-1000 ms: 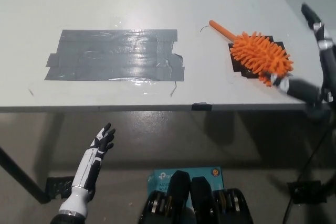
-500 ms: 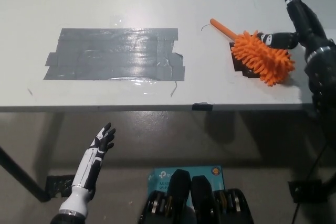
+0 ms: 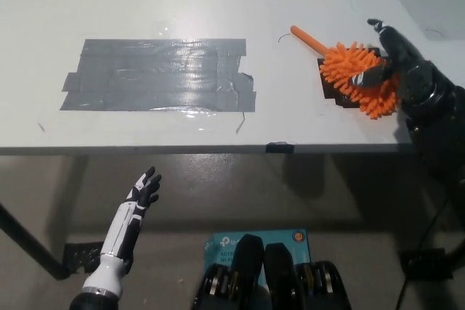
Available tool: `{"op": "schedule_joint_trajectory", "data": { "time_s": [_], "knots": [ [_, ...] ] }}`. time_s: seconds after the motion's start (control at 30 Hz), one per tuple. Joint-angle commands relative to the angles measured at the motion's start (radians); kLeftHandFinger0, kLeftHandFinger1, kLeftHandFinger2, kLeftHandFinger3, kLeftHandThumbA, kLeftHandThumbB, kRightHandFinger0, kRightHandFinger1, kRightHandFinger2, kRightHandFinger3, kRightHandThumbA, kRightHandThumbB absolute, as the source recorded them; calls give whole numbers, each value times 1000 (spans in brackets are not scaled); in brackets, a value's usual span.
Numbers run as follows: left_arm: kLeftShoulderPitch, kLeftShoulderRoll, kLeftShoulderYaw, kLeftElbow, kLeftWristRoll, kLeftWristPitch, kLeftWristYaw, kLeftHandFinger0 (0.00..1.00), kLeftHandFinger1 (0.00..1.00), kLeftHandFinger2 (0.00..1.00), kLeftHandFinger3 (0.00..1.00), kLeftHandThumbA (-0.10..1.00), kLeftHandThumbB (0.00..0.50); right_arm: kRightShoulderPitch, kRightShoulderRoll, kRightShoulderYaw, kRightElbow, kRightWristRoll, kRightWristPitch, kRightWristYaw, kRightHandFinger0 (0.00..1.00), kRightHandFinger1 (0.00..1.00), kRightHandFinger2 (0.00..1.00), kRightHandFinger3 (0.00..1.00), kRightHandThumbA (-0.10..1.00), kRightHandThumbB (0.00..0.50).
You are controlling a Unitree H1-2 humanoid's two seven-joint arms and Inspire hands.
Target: An orange duster is kept infront of the robot in the middle of the table and the robot extends its right arm to grab the duster, picks it up and hands it to a person
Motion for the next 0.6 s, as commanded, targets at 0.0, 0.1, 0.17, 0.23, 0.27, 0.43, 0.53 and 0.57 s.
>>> {"op": "schedule_joint_trajectory", "data": {
  "time_s": [0.0, 0.1, 0.17, 0.23, 0.27, 0.43, 0.53, 0.57],
  "knots": [
    [-23, 12, -1, -10, 9, -31, -6, 1000, 1000, 1000, 1000, 1000, 169, -82, -6, 8, 22, 17, -14, 11, 1000, 1000, 1000, 1000, 1000, 424],
    [-25, 13, 1, -11, 3, -24, -9, 1000, 1000, 1000, 1000, 1000, 165, -86, -8, 15, 33, 21, -27, 27, 1000, 1000, 1000, 1000, 1000, 421],
    [-24, 12, 4, -13, 0, -21, -9, 1000, 1000, 1000, 1000, 998, 156, -87, -8, 19, 34, 25, -30, 30, 1000, 1000, 1000, 1000, 1000, 419],
    [-24, 12, 4, -13, 0, -21, -9, 1000, 1000, 1000, 1000, 994, 146, -89, -10, 27, 33, 21, -23, 38, 1000, 1000, 1000, 1000, 1000, 419],
    [-24, 12, 4, -14, 1, -18, -9, 1000, 1000, 1000, 1000, 994, 144, -92, -11, 33, 36, 18, -17, 42, 1000, 1000, 1000, 1000, 1000, 417],
    [-29, 11, 4, -20, 0, -11, -9, 1000, 1000, 1000, 1000, 990, 143, -102, -19, 61, 45, 6, -6, 54, 1000, 1000, 1000, 1000, 1000, 403],
    [-35, 13, 4, -16, 4, -18, -8, 1000, 1000, 1000, 1000, 992, 149, -112, -23, 87, 67, -6, 2, 65, 1000, 1000, 1000, 1000, 1000, 400],
    [-37, 11, 4, -14, 3, -18, -7, 1000, 1000, 1000, 1000, 992, 152, -119, -26, 105, 81, -17, 3, 73, 1000, 1000, 1000, 1000, 1000, 401]
  ]
}}
